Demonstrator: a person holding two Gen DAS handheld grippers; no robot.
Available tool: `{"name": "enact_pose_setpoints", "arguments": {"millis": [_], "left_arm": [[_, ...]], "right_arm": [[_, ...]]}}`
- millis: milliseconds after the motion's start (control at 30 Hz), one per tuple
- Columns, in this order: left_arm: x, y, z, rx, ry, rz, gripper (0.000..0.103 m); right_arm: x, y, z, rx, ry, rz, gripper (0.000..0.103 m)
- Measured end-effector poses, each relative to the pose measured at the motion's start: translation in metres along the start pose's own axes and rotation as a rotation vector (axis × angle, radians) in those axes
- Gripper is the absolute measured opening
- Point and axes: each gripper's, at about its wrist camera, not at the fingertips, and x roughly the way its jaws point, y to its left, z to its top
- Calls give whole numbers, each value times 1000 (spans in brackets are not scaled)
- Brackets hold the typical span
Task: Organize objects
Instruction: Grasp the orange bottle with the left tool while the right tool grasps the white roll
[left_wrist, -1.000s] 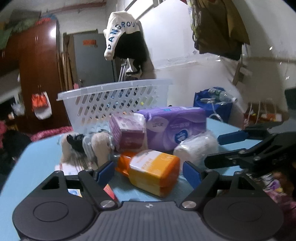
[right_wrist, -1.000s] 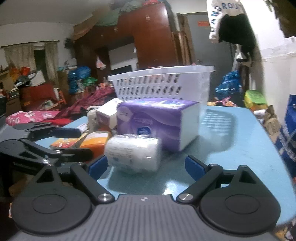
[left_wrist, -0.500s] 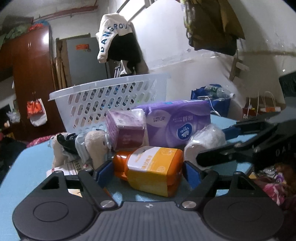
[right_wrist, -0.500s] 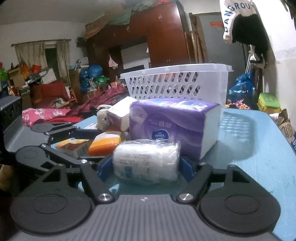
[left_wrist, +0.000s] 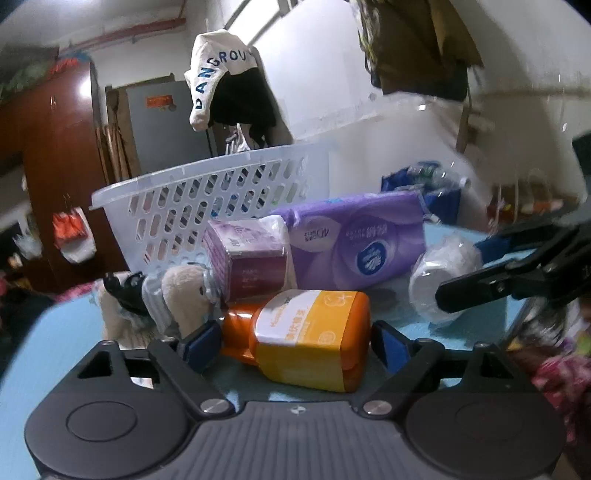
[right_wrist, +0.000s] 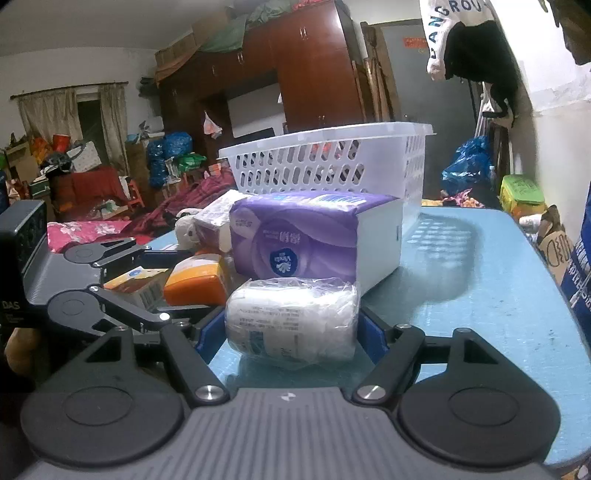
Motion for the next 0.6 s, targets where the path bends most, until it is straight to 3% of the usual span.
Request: {"name": "enact_pose_setpoints", "arguments": {"millis": [67, 400, 600], "left_arm": [[-4, 3, -2, -29, -10, -33, 89], [-28, 9, 1, -66, -84, -40, 88], [-51, 23, 35, -119, -192, -46, 88]], "right_arm": [[-3, 1, 0, -7, -6, -5, 76], [-16, 5, 10, -38, -56, 8, 76], [-29, 12, 34, -55, -115, 45, 76]]}}
